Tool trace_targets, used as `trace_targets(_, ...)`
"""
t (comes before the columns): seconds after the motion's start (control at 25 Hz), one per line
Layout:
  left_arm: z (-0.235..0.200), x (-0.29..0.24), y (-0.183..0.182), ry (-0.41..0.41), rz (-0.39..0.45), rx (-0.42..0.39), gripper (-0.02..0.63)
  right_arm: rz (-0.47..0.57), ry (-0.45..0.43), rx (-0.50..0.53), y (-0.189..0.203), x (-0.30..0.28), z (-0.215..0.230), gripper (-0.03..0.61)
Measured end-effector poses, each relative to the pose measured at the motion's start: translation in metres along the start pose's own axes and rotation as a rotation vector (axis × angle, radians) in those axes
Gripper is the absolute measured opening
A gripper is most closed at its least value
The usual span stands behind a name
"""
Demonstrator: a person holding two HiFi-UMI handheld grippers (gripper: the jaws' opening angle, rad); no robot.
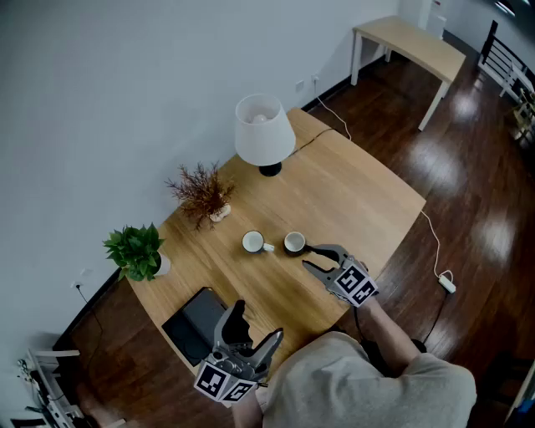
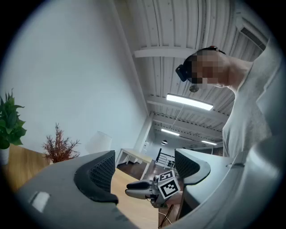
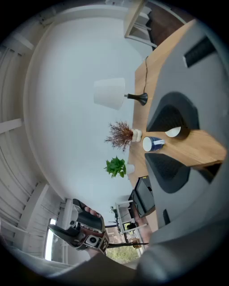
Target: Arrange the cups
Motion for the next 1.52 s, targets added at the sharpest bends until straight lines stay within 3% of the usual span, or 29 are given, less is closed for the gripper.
trace_targets(0.28, 0.0, 0.0, 0.002, -0.003, -0.001, 0.001, 0.402, -0.072, -0.007, -0.001, 0.034, -0.017, 0.005, 0.166)
trace_targets(0.48, -0.002, 0.007, 0.002, -0.017, 0.005, 0.0, 0.402, -0.283, 0.061, 0.029, 0.095, -0.045, 0.03, 0.166)
trace_targets(0.64, -0.002, 0.012, 0.001, -0.029, 0.011, -0.001, 0.402, -0.432, 0.052, 0.058, 0.133, -0.073, 0.045, 0.166)
trace_targets(0.84, -0.001, 0.017, 0.0, -0.042, 0.017, -0.004, 0.402, -0.539, 0.004, 0.122, 0.151, -0.102, 0.051, 0.163)
trace_targets(0.92, -0.002, 0.021, 0.0, -0.053, 0.024, -0.004, 0.402, -0.566, -0.013, 0.15, 0.152, -0.108, 0.051, 0.112)
trace_targets(1.0, -0.004, 0.026, 0.0, -0.066, 0.031, 0.0, 0.402, -0.594, -0.018, 0.178, 0.152, -0.11, 0.05, 0.109)
trace_targets(1.24, -0.007, 0.037, 0.004, -0.091, 0.046, 0.019, 0.402, -0.588, -0.023, 0.135, 0.149, -0.106, 0.05, 0.083)
trace_targets(1.52, -0.011, 0.051, 0.011, -0.117, 0.046, 0.041, 0.402, -0.479, -0.067, -0.057, 0.139, -0.086, 0.028, 0.083)
Point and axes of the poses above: the fingertips, and each gripper's own axes: x backward along the fingers, z to its right, y out of its underside, the point moved 5 cm from there along x, backward along the fingers, and after that the axes turned 2 degrees about z, right-handed, at the moved point
